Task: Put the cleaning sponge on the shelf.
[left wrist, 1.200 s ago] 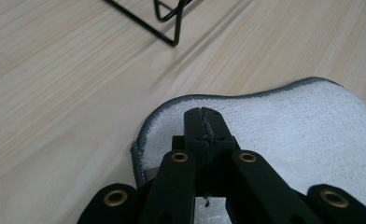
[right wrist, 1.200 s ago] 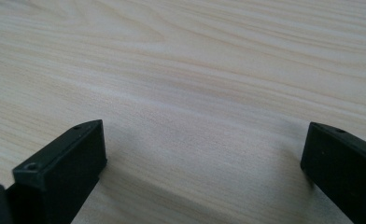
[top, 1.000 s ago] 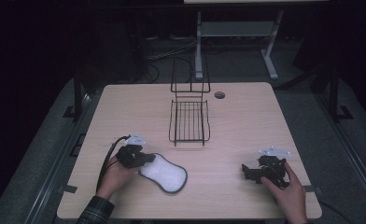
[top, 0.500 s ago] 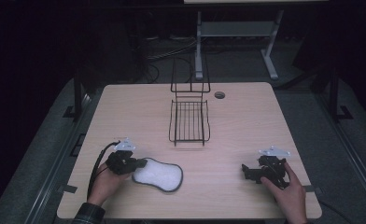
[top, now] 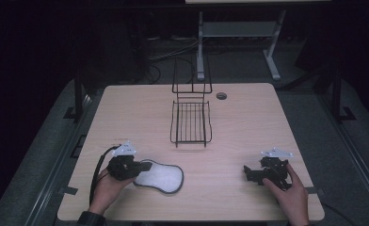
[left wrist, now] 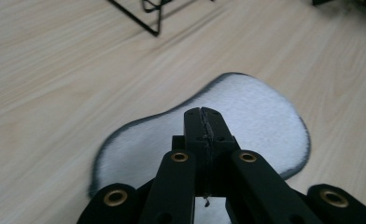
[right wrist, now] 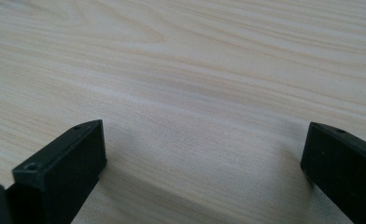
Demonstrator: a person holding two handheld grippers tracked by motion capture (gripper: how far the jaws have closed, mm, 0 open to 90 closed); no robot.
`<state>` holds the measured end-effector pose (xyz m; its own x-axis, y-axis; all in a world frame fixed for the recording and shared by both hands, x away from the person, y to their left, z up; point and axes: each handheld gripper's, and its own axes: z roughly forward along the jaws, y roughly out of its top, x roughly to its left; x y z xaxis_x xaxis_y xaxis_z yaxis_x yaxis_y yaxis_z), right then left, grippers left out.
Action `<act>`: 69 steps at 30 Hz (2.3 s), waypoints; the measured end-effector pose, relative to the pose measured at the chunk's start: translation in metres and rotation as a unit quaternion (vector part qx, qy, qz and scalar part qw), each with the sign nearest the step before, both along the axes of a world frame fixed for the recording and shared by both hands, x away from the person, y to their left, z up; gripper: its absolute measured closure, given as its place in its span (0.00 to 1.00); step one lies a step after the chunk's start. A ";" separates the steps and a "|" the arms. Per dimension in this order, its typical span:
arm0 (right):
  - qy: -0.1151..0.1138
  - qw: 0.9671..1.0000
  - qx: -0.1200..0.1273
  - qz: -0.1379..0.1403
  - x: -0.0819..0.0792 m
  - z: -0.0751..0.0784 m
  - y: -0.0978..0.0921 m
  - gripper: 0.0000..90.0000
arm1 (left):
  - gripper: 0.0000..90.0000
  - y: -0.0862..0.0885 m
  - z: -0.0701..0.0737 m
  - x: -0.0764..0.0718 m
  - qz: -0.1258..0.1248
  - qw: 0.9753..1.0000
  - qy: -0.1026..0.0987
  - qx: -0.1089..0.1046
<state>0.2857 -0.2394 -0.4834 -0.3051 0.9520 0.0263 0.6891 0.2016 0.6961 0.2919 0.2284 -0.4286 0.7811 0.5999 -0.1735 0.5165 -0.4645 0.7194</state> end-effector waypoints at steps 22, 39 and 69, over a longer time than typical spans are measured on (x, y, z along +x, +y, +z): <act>0.000 1.000 0.001 -0.002 0.000 0.000 0.001 0.00 | 1.00 -0.055 -0.012 -0.012 -0.067 0.998 0.013 0.015; 0.001 1.000 0.001 0.000 0.000 0.000 0.001 0.00 | 1.00 -0.074 -0.018 0.006 -0.076 0.996 0.017 0.041; -0.001 1.000 0.001 0.001 0.000 0.000 0.001 0.00 | 0.87 -0.050 0.006 0.033 -0.045 0.999 -0.001 -0.014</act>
<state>0.2860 -0.2383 -0.4835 -0.3077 0.9511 0.0274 0.6877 0.2024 0.6972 0.3245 0.1782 -0.4226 0.8316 0.5230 -0.1868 0.4721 -0.4886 0.7338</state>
